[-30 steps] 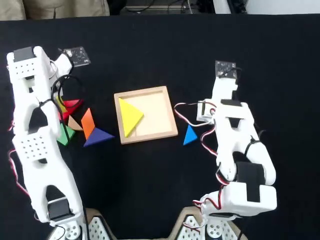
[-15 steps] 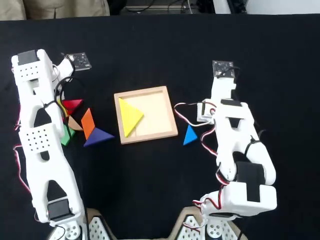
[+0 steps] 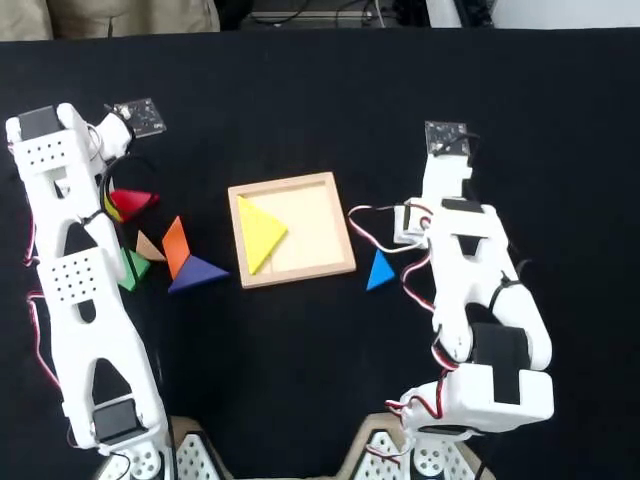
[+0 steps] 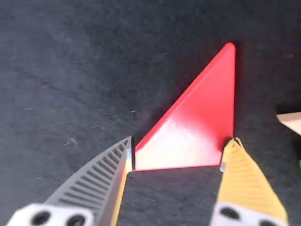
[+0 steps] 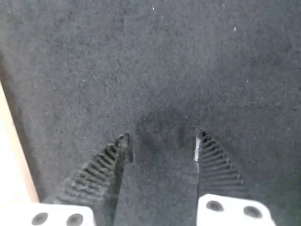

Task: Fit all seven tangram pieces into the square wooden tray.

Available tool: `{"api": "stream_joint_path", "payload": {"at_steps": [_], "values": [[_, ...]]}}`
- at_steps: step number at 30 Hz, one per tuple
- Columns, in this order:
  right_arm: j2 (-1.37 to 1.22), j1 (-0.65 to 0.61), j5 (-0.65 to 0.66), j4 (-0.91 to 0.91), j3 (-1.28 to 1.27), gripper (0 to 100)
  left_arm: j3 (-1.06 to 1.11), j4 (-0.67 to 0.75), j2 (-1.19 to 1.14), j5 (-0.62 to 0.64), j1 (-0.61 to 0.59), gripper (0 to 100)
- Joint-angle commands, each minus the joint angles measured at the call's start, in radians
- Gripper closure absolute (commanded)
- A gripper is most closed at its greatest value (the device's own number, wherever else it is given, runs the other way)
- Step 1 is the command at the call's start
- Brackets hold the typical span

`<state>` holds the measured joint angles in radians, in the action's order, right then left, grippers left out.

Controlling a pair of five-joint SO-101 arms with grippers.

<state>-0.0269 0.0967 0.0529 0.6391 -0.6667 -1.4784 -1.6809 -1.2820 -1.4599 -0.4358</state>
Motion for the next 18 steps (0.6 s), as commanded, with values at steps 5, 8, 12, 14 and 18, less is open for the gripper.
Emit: {"api": "stream_joint_path", "payload": {"at_steps": [5, 8, 12, 14, 18], "values": [[0.004, -0.008, 0.015, -0.021, 0.03, 77.9, -0.191, -0.043, -0.048, -0.083, 0.005, 71], [0.004, -0.008, 0.015, -0.021, 0.03, 77.9, -0.179, -0.074, 0.035, -0.075, 0.013, 71], [0.004, -0.008, 0.015, -0.021, 0.03, 77.9, -0.183, -0.04, 0.066, -0.038, -0.004, 71], [0.004, -0.008, 0.015, -0.021, 0.03, 77.9, -0.185, 0.031, 0.066, 0.046, -0.016, 71], [0.004, -0.008, 0.015, -0.021, 0.03, 77.9, -0.185, 0.229, 0.066, 0.281, -0.033, 71]]}}
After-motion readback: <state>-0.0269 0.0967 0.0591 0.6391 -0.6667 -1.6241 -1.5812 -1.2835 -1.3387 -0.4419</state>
